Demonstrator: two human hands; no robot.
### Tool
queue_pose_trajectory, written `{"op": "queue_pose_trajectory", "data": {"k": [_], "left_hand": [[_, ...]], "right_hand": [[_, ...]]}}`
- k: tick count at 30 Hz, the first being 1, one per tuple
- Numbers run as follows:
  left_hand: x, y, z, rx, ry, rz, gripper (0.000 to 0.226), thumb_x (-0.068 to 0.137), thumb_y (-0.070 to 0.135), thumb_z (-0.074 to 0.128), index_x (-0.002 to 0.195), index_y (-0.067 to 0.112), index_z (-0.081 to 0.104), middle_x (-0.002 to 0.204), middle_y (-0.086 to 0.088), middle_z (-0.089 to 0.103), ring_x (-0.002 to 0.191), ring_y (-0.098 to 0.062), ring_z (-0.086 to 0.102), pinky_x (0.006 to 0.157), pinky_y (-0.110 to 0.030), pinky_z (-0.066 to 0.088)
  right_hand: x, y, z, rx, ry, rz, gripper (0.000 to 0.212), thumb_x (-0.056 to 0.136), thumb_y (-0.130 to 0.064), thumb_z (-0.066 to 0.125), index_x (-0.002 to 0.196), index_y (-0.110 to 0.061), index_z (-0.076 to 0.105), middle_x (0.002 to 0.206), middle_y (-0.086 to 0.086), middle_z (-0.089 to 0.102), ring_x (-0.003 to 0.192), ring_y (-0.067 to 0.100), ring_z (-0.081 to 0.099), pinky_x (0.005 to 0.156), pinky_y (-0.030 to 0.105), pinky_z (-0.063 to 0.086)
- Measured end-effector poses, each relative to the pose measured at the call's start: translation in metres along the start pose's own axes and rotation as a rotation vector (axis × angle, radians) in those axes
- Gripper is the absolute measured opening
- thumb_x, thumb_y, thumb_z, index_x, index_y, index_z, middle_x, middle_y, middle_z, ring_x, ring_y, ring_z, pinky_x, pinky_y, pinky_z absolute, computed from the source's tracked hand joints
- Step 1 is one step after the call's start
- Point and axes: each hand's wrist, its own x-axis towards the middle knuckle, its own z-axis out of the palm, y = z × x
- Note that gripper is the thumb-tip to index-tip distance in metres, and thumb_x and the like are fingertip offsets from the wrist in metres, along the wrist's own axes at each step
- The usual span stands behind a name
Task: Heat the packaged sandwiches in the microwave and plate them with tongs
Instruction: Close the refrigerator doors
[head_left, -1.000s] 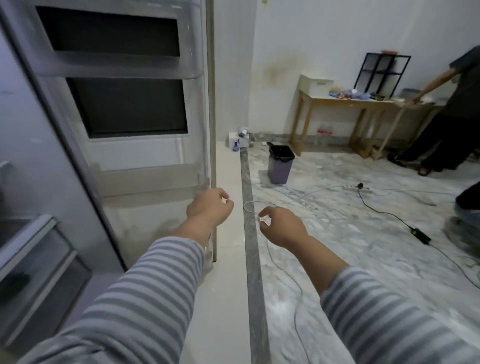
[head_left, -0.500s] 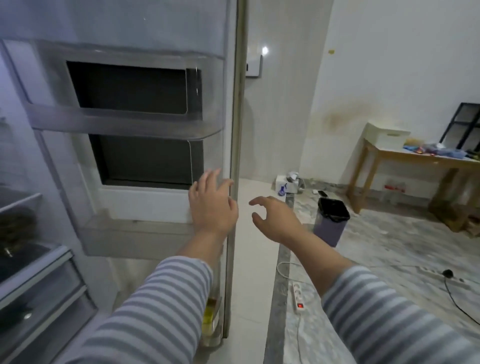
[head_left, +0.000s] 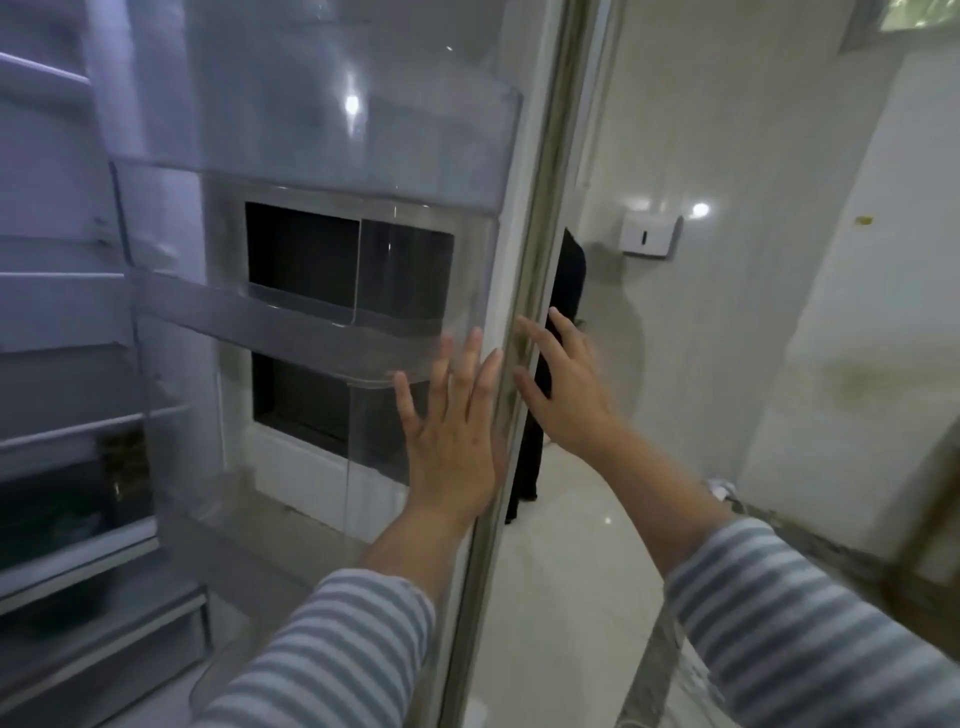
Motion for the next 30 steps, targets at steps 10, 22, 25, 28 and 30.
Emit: {"op": "queue_pose_trajectory", "data": {"k": [10, 22, 25, 28, 30], "left_hand": [[0.04, 0.016, 0.016, 0.341, 0.15, -0.309, 0.096, 0.088, 0.058, 0.052, 0.153, 0.013, -0.002, 0.161, -0.008, -0.006, 0.149, -0.027, -0.002, 0.116, -0.058, 0.003], [0.035, -0.005, -0.004, 0.437, 0.097, -0.338, 0.106, 0.079, 0.066, 0.051, 0.153, 0.012, -0.003, 0.159, -0.006, -0.021, 0.147, -0.028, -0.014, 0.116, -0.053, -0.01], [0.03, -0.012, -0.015, 0.435, 0.065, -0.346, 0.105, 0.08, 0.068, 0.045, 0.152, 0.013, -0.009, 0.158, -0.006, -0.025, 0.146, -0.027, -0.018, 0.115, -0.053, -0.015], [0.025, -0.023, -0.028, 0.415, 0.047, -0.335, 0.103, 0.08, 0.071, 0.036, 0.151, 0.014, -0.013, 0.157, -0.005, -0.027, 0.146, -0.027, -0.02, 0.116, -0.054, -0.012], [0.021, -0.032, -0.038, 0.416, 0.031, -0.34, 0.104, 0.08, 0.071, 0.036, 0.151, 0.014, -0.014, 0.157, -0.005, -0.028, 0.146, -0.028, -0.019, 0.116, -0.056, -0.008]], "right_hand": [[0.081, 0.031, -0.001, -0.183, 0.2, -0.528, 0.061, 0.097, -0.055, 0.033, 0.151, -0.033, 0.016, 0.16, 0.013, 0.002, 0.148, 0.034, 0.0, 0.114, 0.062, 0.009], [0.084, 0.0, 0.019, -0.2, 0.213, -0.579, 0.071, 0.096, -0.056, 0.031, 0.153, -0.025, 0.001, 0.16, 0.012, -0.004, 0.148, 0.033, -0.004, 0.113, 0.064, 0.002], [0.077, -0.014, 0.017, -0.215, 0.21, -0.57, 0.073, 0.096, -0.056, 0.033, 0.153, -0.025, -0.001, 0.16, 0.012, -0.005, 0.147, 0.034, -0.004, 0.113, 0.066, 0.004], [0.07, -0.032, 0.015, -0.233, 0.207, -0.546, 0.075, 0.096, -0.055, 0.035, 0.153, -0.025, -0.004, 0.16, 0.012, -0.006, 0.147, 0.034, -0.006, 0.112, 0.066, 0.006], [0.066, -0.046, 0.013, -0.244, 0.193, -0.532, 0.076, 0.096, -0.055, 0.037, 0.153, -0.025, -0.005, 0.16, 0.013, -0.008, 0.147, 0.034, -0.009, 0.113, 0.066, 0.003]]}}
